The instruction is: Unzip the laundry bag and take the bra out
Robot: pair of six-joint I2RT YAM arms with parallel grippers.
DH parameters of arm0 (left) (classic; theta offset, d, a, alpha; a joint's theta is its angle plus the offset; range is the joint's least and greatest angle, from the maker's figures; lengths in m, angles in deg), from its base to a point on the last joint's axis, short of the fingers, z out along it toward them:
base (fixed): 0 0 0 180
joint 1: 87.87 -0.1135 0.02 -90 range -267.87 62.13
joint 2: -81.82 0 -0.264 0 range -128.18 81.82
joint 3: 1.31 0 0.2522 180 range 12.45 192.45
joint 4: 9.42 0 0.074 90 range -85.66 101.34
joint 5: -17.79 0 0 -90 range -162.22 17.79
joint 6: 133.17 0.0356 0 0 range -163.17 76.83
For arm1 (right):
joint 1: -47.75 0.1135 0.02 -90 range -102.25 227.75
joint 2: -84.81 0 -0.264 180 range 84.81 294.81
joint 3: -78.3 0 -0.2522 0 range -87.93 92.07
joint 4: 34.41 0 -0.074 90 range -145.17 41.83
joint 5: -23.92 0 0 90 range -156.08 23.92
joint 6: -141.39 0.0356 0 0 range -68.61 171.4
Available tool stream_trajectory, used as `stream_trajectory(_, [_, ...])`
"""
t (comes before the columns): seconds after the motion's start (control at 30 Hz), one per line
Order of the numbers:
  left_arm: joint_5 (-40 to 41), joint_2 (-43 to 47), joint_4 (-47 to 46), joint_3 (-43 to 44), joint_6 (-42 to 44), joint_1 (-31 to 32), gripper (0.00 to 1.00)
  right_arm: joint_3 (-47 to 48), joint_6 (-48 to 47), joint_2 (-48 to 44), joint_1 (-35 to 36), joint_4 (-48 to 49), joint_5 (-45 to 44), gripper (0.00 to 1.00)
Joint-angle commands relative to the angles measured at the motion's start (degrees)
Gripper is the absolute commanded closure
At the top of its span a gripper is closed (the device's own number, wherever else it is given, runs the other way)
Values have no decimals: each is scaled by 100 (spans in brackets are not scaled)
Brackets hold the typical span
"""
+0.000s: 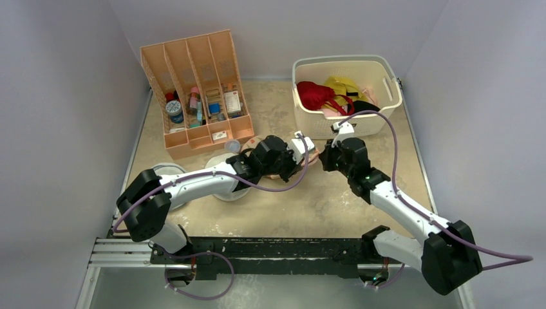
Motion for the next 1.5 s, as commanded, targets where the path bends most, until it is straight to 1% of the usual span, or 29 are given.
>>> stream_trajectory(0.0, [-109, 110, -53, 260, 85, 6, 90, 119, -401, -275, -97, 378, 648, 100])
stream_trajectory(0.03, [-96, 125, -71, 262, 58, 11, 84, 108, -513, -385, -94, 340, 771, 100])
stream_trajectory(0.07, [-115, 161, -125, 242, 22, 9, 76, 96, -573, -494, -94, 370, 841, 100])
stream_trajectory(0.1, [-161, 214, -213, 198, -22, 12, 68, 51, -578, -591, -91, 373, 1104, 100])
stream_trajectory(0.17, [-361, 342, -439, 73, -133, 6, 60, 1, -529, -759, -91, 326, 1484, 100])
stream_trajectory(0.33, [-540, 476, -878, -133, -387, 7, 53, -68, -284, -1044, -84, 93, 2097, 100])
stream_trajectory(0.53, [-380, 343, -955, -114, -573, 10, 52, -138, -13, -1246, -44, -166, 2560, 100])
stream_trajectory(0.8, [-299, 82, -531, 128, -415, 8, 64, -260, 225, -1489, 42, -238, 2756, 100])
stream_trajectory(0.9, [-297, 43, -389, 180, -312, 8, 73, -256, 230, -1477, 56, -241, 2752, 100])
stream_trajectory(1.03, [-303, 95, -363, 182, -235, 11, 86, -260, 263, -1391, 59, -213, 2637, 100])
stream_trajectory(1.23, [-316, 238, -284, 193, -126, 17, 99, -249, 288, -1107, 58, -161, 2338, 100])
stream_trajectory(1.3, [-315, 278, -182, 234, -42, 40, 100, -245, 444, -1013, 58, -264, 2301, 100])
stream_trajectory(1.47, [-347, 409, 4, 273, 150, 103, 100, -172, 717, -930, 43, -360, 1591, 100])
